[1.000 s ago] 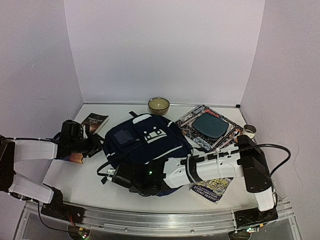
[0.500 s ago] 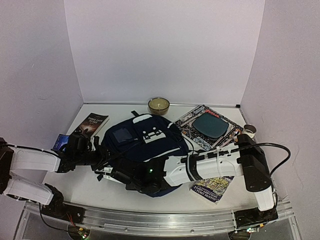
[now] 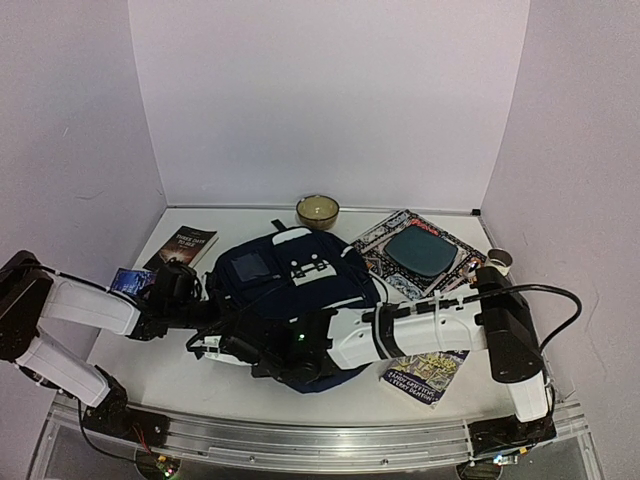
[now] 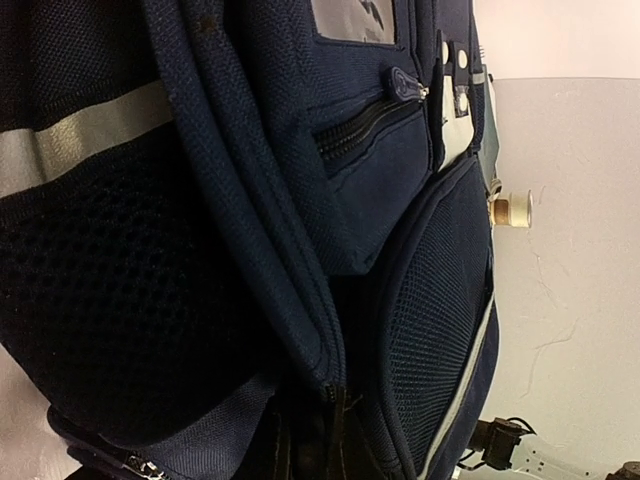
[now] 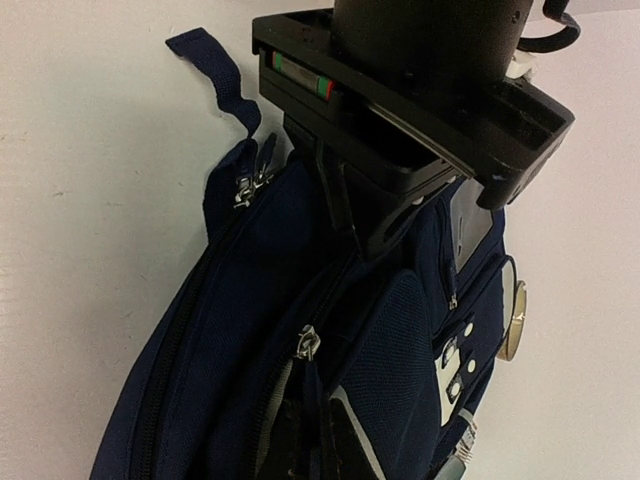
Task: Pack the student bag
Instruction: Hold the student bag at the center of the board.
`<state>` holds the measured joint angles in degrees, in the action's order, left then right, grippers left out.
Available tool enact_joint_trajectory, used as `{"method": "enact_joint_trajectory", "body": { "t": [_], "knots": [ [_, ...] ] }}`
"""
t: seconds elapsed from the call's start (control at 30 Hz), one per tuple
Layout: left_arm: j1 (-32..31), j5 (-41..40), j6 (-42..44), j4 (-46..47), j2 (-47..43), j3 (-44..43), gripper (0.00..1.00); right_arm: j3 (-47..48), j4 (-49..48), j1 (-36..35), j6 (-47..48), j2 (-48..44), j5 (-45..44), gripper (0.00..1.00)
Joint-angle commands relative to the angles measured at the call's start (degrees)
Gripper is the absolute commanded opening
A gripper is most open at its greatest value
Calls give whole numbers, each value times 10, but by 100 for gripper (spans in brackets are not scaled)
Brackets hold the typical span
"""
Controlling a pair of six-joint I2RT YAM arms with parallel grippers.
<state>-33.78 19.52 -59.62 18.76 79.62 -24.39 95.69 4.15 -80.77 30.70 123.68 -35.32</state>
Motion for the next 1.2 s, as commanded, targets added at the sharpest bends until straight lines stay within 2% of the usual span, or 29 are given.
{"method": "enact_joint_trajectory", "body": {
  "t": [0.0,0.27,0.43,0.53,0.67,0.83,1.0,1.17],
  "knots": [
    [17,-23,39,21,18,-32,0,-35,-36,-6,28,-58,-37,0],
    [115,27,77,9,45,-38,0,-131,11,-15,6,-130,-35,0],
    [136,39,92,1,76,-52,0,-144,48,-20,-29,-141,-8,0],
    [127,47,84,2,75,-57,0,-129,53,-21,-71,-137,23,0],
    [94,32,61,7,43,-47,0,-83,49,-17,-153,-117,71,15],
    [43,-9,20,23,-4,-21,0,-42,47,-10,-261,-91,86,26],
    [27,-27,-40,80,-36,30,0,-68,37,13,-432,-129,100,40],
    [21,-30,-82,143,-69,69,0,-134,-8,71,-605,-173,200,49]
  ]
}}
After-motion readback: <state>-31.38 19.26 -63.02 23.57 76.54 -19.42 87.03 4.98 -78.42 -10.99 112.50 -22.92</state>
